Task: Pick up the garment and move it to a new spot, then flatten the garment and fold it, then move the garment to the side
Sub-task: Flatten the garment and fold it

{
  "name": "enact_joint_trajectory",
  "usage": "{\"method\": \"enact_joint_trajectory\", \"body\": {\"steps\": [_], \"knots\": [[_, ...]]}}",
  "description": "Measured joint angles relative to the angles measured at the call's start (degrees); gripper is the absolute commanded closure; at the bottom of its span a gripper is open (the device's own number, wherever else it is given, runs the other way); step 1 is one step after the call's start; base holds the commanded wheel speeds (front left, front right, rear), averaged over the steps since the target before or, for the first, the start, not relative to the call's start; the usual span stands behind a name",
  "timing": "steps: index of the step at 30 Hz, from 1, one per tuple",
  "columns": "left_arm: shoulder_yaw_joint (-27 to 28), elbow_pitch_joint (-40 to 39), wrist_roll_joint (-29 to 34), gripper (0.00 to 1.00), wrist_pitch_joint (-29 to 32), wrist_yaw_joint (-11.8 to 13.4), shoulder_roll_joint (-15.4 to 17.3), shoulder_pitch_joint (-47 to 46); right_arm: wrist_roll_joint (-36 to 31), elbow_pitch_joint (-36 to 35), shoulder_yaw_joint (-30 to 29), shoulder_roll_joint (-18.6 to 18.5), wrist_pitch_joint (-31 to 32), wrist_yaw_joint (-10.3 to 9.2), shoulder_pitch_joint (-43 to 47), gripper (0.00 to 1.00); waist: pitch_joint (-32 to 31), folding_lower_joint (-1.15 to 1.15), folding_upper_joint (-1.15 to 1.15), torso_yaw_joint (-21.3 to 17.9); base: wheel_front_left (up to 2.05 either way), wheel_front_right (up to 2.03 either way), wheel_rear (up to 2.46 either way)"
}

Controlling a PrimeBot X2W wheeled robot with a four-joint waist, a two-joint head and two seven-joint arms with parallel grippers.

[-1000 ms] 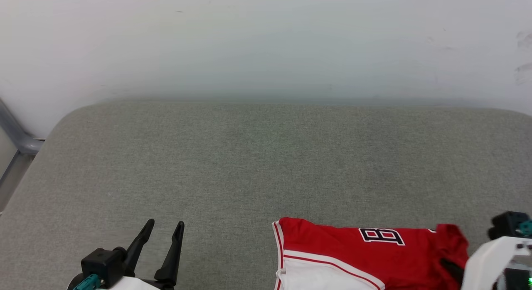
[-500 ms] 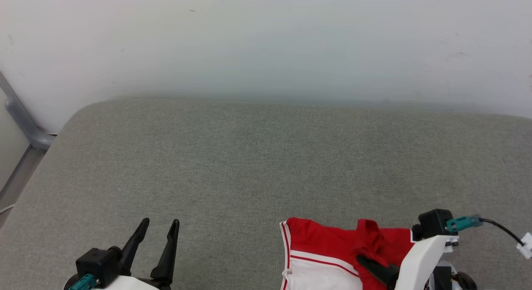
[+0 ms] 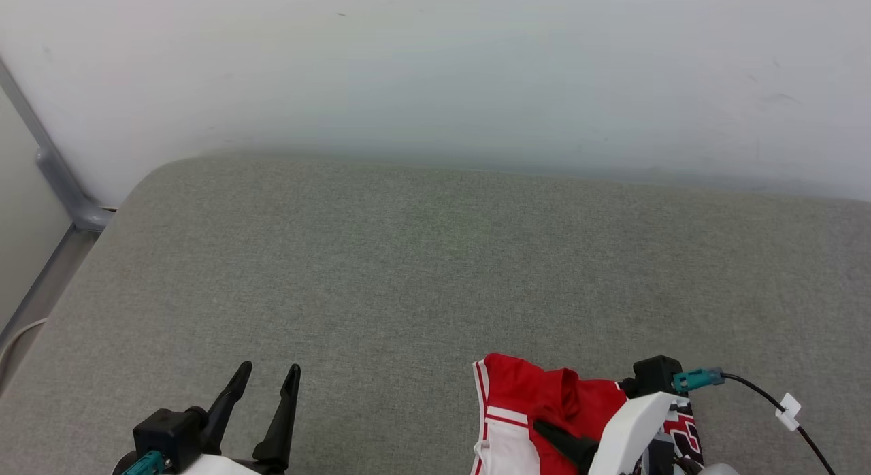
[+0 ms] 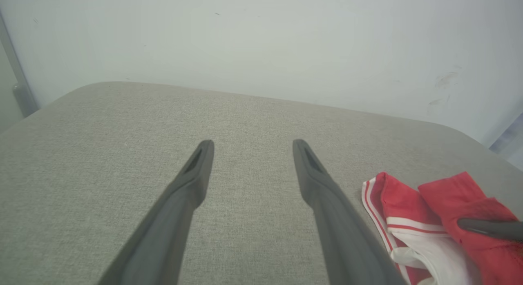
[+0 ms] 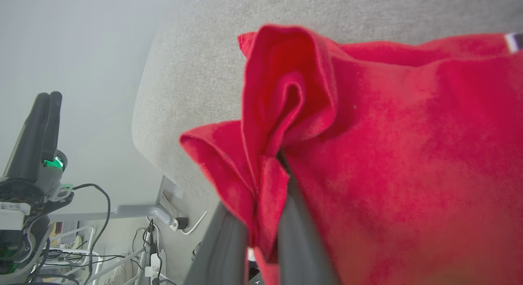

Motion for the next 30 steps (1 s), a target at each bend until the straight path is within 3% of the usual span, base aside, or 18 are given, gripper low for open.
{"method": "enact_joint_trajectory", "body": {"steps": [2,3,4,5,15,19,24,25,30], "knots": [[0.0,0.1,0.0,0.0,0.0,0.0,0.0,0.0,0.7,3.4,1.2,0.0,-2.3,-0.01,-2.3,1.0,0.0,0.0,0.0,0.4,0.0,0.0,0.0],[0.0,0.1,0.0,0.0,0.0,0.0,0.0,0.0,1.0,4.4,1.8,0.0,-2.9,-0.01,-2.9,0.95,0.1,0.0,0.0,0.5,0.0,0.0,0.0],[0.0,0.2,0.0,0.0,0.0,0.0,0.0,0.0,0.9,5.1,2.5,0.0,-3.3,-0.01,-3.5,0.39,0.1,0.0,0.0,0.6,0.0,0.0,0.0],[0.1,0.2,0.0,0.0,0.0,0.0,0.0,0.0,0.5,5.8,3.1,0.0,-3.6,0.0,-3.9,0.0,0.1,0.0,0.0,0.7,0.0,0.0,0.0],[1.2,-0.2,0.0,0.0,0.0,0.1,0.0,0.0,5.6,2.7,9.7,0.1,-2.9,-0.01,-4.8,0.0,-0.5,0.0,0.0,0.3,0.0,0.0,0.0],[1.5,-0.5,0.4,0.0,0.0,0.3,0.0,0.0,7.5,1.2,8.7,0.1,-3.1,-0.01,-5.0,0.0,-0.8,0.0,0.0,-0.4,0.0,0.0,0.0],[1.8,-1.5,1.0,0.0,0.0,0.2,-1.0,0.0,-6.3,-1.1,3.9,0.0,-7.1,-0.01,-8.6,0.0,-0.8,0.0,0.0,-1.3,0.0,0.0,0.0],[2.3,-2.3,1.3,0.0,0.0,0.0,-1.8,0.0,-20.0,-5.3,2.4,-2.6,-12.4,0.0,-10.4,0.0,-0.4,0.0,0.0,-1.9,0.0,0.0,0.0],[3.3,-3.6,2.7,0.0,0.0,-0.9,-3.6,-0.7,-30.2,-9.9,-1.4,-7.4,-19.5,0.0,-9.5,0.0,0.3,0.0,0.0,-2.7,0.0,0.0,0.0]]}}
